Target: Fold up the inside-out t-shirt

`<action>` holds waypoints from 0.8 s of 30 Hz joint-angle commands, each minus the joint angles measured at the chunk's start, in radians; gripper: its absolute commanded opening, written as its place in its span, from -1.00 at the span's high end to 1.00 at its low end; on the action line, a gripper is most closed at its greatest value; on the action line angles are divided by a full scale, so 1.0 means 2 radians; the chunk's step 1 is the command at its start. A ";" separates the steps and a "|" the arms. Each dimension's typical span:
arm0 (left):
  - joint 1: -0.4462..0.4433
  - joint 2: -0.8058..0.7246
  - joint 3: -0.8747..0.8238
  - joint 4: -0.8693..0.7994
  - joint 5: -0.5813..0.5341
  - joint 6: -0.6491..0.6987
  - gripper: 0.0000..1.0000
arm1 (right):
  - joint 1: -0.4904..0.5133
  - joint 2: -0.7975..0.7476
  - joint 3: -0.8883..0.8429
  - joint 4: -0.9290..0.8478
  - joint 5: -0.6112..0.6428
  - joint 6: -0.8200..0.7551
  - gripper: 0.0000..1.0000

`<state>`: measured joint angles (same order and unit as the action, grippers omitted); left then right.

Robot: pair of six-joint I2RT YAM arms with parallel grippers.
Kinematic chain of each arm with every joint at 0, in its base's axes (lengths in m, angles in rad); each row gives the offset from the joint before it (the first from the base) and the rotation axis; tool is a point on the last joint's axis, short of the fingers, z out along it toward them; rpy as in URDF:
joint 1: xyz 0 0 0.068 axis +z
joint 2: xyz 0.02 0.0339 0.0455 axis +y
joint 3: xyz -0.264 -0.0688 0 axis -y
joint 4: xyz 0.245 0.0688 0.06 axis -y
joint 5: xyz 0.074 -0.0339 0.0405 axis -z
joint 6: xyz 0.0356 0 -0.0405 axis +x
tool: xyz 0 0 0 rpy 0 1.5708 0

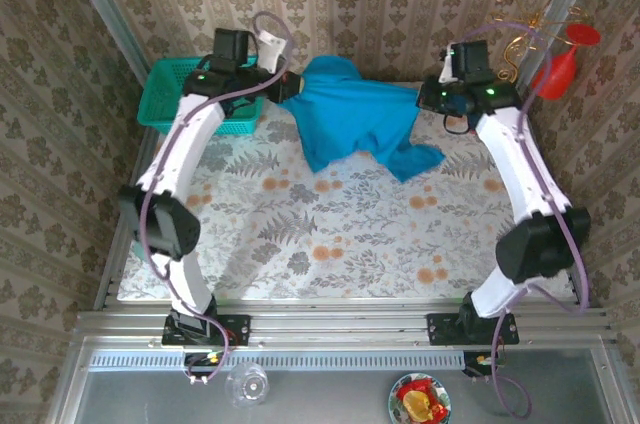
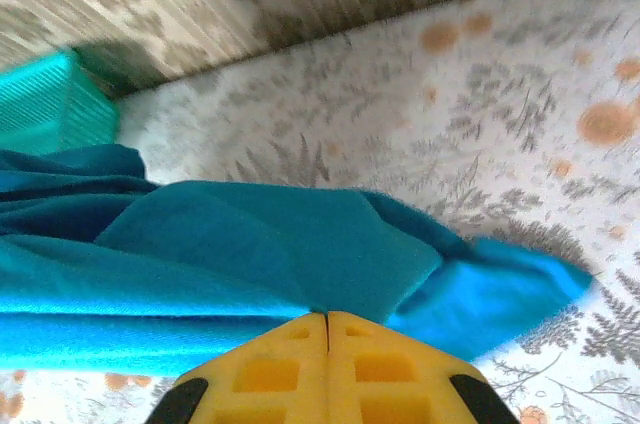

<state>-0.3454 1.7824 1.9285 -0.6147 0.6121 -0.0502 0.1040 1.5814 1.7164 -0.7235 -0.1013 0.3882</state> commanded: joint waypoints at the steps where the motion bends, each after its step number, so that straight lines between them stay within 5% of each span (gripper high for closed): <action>1: 0.022 -0.073 -0.084 0.037 0.011 -0.043 1.00 | -0.023 -0.076 -0.050 -0.035 0.066 -0.015 1.00; 6: 0.005 -0.214 -0.358 0.128 0.000 -0.090 0.94 | -0.024 -0.201 -0.240 -0.012 0.047 0.009 1.00; 9: -0.036 -0.265 -0.505 0.163 -0.029 -0.118 0.54 | -0.023 -0.234 -0.344 -0.007 0.014 0.025 1.00; 12: -0.053 -0.288 -0.591 0.181 -0.049 -0.141 0.20 | -0.013 -0.235 -0.399 0.003 -0.015 0.039 0.64; 24: -0.085 -0.250 -0.509 0.071 -0.166 -0.062 0.01 | 0.122 -0.074 -0.364 0.086 -0.033 0.074 0.10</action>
<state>-0.4858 1.2335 0.8360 -0.4198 0.3504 -0.2405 0.3016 1.3460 0.9318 -0.6186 -0.1390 0.5068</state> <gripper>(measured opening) 0.491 0.438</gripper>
